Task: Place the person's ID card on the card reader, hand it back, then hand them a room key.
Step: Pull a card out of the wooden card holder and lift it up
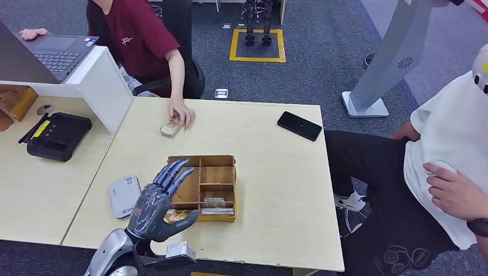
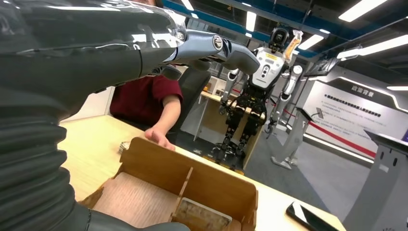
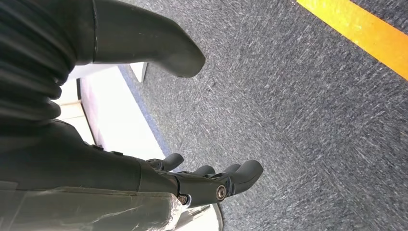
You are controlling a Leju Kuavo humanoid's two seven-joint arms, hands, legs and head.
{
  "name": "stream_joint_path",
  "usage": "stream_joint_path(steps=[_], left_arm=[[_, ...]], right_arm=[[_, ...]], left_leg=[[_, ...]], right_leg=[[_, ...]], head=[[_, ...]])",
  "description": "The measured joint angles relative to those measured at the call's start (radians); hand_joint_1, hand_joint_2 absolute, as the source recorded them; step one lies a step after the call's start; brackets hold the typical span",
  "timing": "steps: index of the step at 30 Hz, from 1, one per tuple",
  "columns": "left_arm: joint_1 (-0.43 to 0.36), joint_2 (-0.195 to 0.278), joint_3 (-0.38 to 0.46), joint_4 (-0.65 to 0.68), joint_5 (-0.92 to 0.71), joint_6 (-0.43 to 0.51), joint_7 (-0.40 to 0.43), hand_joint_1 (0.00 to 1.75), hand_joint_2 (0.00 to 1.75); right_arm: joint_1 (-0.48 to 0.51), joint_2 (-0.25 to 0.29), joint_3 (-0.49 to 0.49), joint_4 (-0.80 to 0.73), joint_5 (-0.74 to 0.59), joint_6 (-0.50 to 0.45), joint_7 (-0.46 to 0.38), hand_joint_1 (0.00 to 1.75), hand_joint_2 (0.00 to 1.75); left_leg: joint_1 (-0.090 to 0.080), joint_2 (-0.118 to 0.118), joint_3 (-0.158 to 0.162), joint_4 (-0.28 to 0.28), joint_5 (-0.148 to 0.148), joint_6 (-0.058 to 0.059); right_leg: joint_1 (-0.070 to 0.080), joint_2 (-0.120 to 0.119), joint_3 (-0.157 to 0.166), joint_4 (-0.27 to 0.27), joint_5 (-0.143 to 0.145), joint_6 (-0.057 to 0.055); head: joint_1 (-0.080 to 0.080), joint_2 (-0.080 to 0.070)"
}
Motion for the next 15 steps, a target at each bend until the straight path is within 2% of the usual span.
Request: stream_joint_path(steps=[15], left_arm=[[0.061, 0.021, -0.021, 0.030, -0.215, 0.108, 0.105, 0.00, 1.75]], right_arm=[[-0.003, 0.000, 0.000, -0.008, 0.010, 0.001, 0.003, 0.00, 0.00]], left_leg=[[0.000, 0.000, 0.000, 0.000, 0.000, 0.000]], right_leg=[[0.000, 0.000, 0.000, 0.000, 0.000, 0.000]], head=[[0.000, 0.000]])
